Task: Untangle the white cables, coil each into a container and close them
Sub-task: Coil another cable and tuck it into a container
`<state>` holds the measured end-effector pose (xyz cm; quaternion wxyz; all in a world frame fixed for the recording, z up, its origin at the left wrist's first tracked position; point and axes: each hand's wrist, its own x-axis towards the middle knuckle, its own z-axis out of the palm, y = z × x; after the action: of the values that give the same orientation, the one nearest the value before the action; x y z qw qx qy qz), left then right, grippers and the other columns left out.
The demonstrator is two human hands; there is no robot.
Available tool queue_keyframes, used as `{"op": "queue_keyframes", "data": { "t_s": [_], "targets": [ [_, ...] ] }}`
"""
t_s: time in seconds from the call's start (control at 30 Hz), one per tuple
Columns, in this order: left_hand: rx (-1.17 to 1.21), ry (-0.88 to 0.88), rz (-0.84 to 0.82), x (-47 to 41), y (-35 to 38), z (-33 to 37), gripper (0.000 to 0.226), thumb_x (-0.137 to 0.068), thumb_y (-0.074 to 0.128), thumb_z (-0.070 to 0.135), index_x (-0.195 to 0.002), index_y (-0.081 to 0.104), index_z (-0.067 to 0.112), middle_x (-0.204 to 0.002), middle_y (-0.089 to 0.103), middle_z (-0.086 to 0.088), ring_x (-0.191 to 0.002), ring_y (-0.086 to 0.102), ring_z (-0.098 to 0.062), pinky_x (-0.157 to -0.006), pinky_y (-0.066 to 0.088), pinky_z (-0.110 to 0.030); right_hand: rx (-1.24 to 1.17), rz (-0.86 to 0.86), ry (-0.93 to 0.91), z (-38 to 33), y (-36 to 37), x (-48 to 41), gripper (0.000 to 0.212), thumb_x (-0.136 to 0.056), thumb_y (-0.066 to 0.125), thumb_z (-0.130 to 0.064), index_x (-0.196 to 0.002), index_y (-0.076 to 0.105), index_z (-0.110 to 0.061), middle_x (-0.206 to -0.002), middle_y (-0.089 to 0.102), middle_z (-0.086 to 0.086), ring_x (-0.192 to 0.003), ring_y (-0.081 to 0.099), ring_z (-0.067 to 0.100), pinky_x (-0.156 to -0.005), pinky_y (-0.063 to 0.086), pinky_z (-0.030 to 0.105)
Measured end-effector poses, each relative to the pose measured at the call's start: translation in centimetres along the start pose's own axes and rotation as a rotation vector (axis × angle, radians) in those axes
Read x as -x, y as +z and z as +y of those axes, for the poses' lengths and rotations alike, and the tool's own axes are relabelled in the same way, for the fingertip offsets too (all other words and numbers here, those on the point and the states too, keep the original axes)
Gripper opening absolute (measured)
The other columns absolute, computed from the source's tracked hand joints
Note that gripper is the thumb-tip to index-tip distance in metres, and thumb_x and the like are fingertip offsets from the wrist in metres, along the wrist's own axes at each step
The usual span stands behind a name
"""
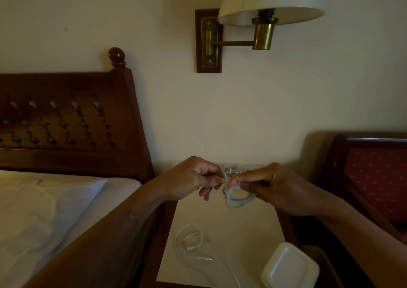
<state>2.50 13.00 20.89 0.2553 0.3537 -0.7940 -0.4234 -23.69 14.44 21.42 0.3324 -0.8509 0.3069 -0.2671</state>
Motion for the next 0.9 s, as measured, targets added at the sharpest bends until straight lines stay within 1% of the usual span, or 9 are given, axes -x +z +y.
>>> {"op": "queue_keyframes", "data": {
  "t_s": [0.13,0.2,0.27,0.4,0.5,0.6,0.67,0.77,0.9],
  "targets": [
    [-0.075,-0.03,0.035,0.1,-0.1,-0.5,0.029,-0.101,0.055,0.022,-0.081,0.071,0.035,-0.064,0.057,0.002,-0.063,0.06,-0.016,-0.079,0.058,-0.057,-0.052,0.118,-0.032,0.5,1.6,-0.3,0.032,-0.104,0.053,-0.003,-0.13,0.067,-0.016,-0.071,0.063,-0.032,-0.062,0.056,-0.012,-0.06,0.041,0.003],
    [-0.093,-0.044,0.046,0.2,0.2,-0.8,0.032,-0.101,0.052,0.024,-0.084,0.072,0.041,-0.069,0.063,0.01,-0.067,0.064,-0.015,-0.073,0.055,-0.047,-0.06,0.186,0.021,1.1,2.7,-0.5,0.035,-0.105,0.054,-0.013,-0.136,0.061,-0.028,-0.067,0.061,-0.025,-0.06,0.054,-0.006,-0.061,0.042,0.01],
    [-0.116,-0.053,0.057,0.3,0.6,-1.1,0.03,-0.101,0.051,0.025,-0.089,0.072,0.043,-0.071,0.065,0.012,-0.069,0.066,-0.015,-0.069,0.051,-0.043,-0.042,0.23,0.07,1.9,3.4,-0.6,0.026,-0.104,0.056,-0.02,-0.125,0.069,-0.029,-0.067,0.061,-0.02,-0.062,0.055,-0.004,-0.063,0.042,0.013],
    [-0.092,-0.024,0.097,0.5,0.5,-1.5,0.02,-0.103,0.056,0.021,-0.092,0.073,0.023,-0.063,0.058,0.009,-0.06,0.059,-0.01,-0.077,0.058,-0.057,0.007,0.27,0.081,2.2,3.4,-0.2,0.018,-0.101,0.06,-0.024,-0.104,0.078,-0.028,-0.077,0.071,-0.014,-0.069,0.061,-0.002,-0.065,0.047,0.017],
    [-0.078,-0.023,0.126,0.4,0.3,-1.5,0.02,-0.104,0.057,0.016,-0.092,0.072,0.018,-0.061,0.058,0.009,-0.059,0.06,-0.01,-0.073,0.056,-0.05,0.017,0.21,0.128,2.4,3.0,-0.2,0.019,-0.102,0.056,-0.033,-0.099,0.073,-0.023,-0.082,0.068,0.003,-0.078,0.062,0.027,-0.07,0.052,0.042],
    [-0.096,-0.039,0.129,-0.1,0.9,-1.6,0.025,-0.105,0.053,0.011,-0.087,0.069,0.016,-0.059,0.054,-0.002,-0.056,0.058,-0.014,-0.068,0.054,-0.036,-0.008,0.125,0.136,2.5,2.7,0.0,0.023,-0.105,0.049,-0.037,-0.104,0.067,-0.023,-0.094,0.068,0.009,-0.092,0.062,0.033,-0.083,0.05,0.053],
    [-0.117,-0.033,0.143,-0.4,1.1,-1.5,0.032,-0.105,0.052,0.009,-0.08,0.065,0.025,-0.057,0.052,-0.004,-0.055,0.057,-0.016,-0.07,0.053,-0.032,-0.014,0.117,0.148,2.7,2.6,0.3,0.02,-0.105,0.049,-0.043,-0.111,0.065,-0.033,-0.099,0.069,0.007,-0.096,0.063,0.033,-0.086,0.05,0.052],
    [-0.143,0.001,0.155,-0.6,0.7,-1.0,0.033,-0.105,0.054,0.008,-0.079,0.065,0.026,-0.057,0.052,-0.004,-0.058,0.058,-0.029,-0.07,0.057,-0.032,0.009,0.17,0.118,2.8,2.3,0.5,0.015,-0.103,0.054,-0.04,-0.113,0.065,-0.039,-0.093,0.071,-0.001,-0.083,0.067,0.021,-0.075,0.052,0.039],
    [-0.161,0.045,0.16,-0.5,0.1,-0.8,0.04,-0.105,0.056,0.008,-0.077,0.065,0.036,-0.056,0.052,-0.002,-0.058,0.057,-0.027,-0.073,0.06,-0.036,0.036,0.223,0.132,2.6,1.7,0.6,0.021,-0.102,0.058,-0.031,-0.119,0.07,-0.03,-0.099,0.076,-0.006,-0.091,0.071,0.012,-0.082,0.055,0.038]
  ]
}}
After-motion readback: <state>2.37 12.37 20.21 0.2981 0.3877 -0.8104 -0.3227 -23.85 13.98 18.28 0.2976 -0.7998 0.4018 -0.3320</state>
